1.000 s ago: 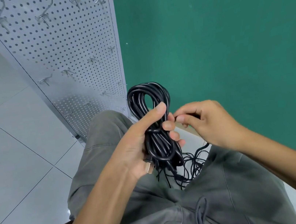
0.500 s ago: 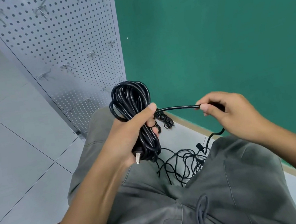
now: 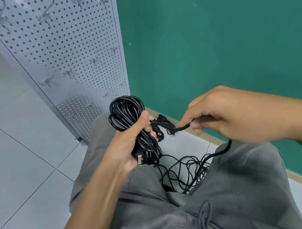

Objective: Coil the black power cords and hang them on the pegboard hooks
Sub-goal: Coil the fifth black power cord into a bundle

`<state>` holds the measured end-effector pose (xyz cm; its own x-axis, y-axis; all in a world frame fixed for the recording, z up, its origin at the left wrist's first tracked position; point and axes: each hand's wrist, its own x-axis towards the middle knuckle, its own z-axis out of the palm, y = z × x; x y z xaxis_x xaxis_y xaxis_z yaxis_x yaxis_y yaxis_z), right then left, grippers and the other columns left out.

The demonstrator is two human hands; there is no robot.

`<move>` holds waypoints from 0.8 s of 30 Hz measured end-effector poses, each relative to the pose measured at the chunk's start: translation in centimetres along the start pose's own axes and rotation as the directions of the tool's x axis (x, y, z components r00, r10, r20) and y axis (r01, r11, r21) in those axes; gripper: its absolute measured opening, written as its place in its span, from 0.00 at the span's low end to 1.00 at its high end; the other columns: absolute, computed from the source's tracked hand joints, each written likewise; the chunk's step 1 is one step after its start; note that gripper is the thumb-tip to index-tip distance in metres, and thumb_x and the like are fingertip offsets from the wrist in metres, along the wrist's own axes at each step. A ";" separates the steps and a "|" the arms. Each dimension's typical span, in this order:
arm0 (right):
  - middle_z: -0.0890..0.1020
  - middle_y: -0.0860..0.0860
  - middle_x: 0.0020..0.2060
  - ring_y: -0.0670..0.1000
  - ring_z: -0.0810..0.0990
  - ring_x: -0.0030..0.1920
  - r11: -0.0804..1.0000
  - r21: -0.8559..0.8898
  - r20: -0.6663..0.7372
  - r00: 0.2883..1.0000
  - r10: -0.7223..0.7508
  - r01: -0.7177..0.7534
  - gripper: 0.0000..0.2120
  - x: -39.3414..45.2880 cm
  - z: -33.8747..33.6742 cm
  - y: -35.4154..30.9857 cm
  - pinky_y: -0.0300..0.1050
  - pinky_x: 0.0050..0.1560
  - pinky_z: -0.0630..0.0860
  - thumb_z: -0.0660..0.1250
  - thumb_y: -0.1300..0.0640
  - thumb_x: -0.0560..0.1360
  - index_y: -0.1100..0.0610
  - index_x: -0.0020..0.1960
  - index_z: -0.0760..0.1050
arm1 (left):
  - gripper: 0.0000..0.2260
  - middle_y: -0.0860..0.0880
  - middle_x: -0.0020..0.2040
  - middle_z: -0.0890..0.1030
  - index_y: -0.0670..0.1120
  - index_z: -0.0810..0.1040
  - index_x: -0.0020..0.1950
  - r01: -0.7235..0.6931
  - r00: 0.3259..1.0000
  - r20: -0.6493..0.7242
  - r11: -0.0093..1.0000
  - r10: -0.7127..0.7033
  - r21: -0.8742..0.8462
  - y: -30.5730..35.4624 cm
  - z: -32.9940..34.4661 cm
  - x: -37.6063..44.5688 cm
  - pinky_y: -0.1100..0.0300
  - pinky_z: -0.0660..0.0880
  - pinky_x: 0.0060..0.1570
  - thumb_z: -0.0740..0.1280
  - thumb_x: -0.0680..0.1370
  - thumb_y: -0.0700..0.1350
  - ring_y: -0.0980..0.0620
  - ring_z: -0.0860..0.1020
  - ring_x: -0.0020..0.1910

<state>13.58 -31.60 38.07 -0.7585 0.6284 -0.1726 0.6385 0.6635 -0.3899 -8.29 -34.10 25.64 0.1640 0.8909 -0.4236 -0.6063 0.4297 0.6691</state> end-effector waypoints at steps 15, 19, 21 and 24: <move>0.87 0.48 0.46 0.51 0.74 0.39 0.726 0.656 0.192 0.976 0.103 -0.206 0.07 6.0 7.0 6.5 0.44 0.42 0.73 0.66 0.55 0.83 0.52 0.61 0.78 | 0.14 0.50 0.34 0.73 0.45 0.82 0.44 -0.057 0.968 0.249 0.987 0.018 0.152 -0.6 0.4 -0.6 0.59 0.78 0.36 0.79 0.68 0.52 0.51 0.75 0.33; 0.78 0.50 0.33 0.49 0.71 0.34 0.698 0.708 0.035 0.993 0.115 -0.105 0.06 7.1 8.3 6.6 0.36 0.36 0.69 0.66 0.59 0.82 0.54 0.51 0.82 | 0.17 0.50 0.34 0.74 0.44 0.82 0.45 -0.047 0.980 0.196 0.988 0.018 0.144 -0.8 0.4 -0.6 0.58 0.79 0.37 0.80 0.67 0.54 0.50 0.76 0.33; 0.77 0.53 0.32 0.46 0.69 0.32 0.687 0.719 0.003 0.990 0.144 -0.102 0.07 6.8 9.1 7.4 0.34 0.34 0.66 0.66 0.60 0.82 0.61 0.49 0.83 | 0.15 0.50 0.34 0.73 0.42 0.80 0.48 -0.052 0.981 0.191 0.990 0.026 0.133 -1.0 0.7 -0.7 0.58 0.79 0.37 0.77 0.72 0.51 0.50 0.76 0.33; 0.77 0.57 0.32 0.48 0.65 0.31 0.698 0.703 0.002 0.982 0.186 -0.134 0.12 6.2 10.2 8.5 0.36 0.33 0.63 0.66 0.59 0.82 0.66 0.45 0.81 | 0.14 0.48 0.35 0.74 0.40 0.80 0.51 -0.094 0.987 0.149 0.976 0.064 0.198 -1.6 1.1 -0.7 0.57 0.79 0.36 0.74 0.72 0.49 0.50 0.77 0.33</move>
<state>12.96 -26.20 24.41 -0.6266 0.7401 -0.2444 0.4560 0.0938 -0.8850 -6.58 -35.28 25.52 0.2388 0.9287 -0.2837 -0.4530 0.3650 0.8134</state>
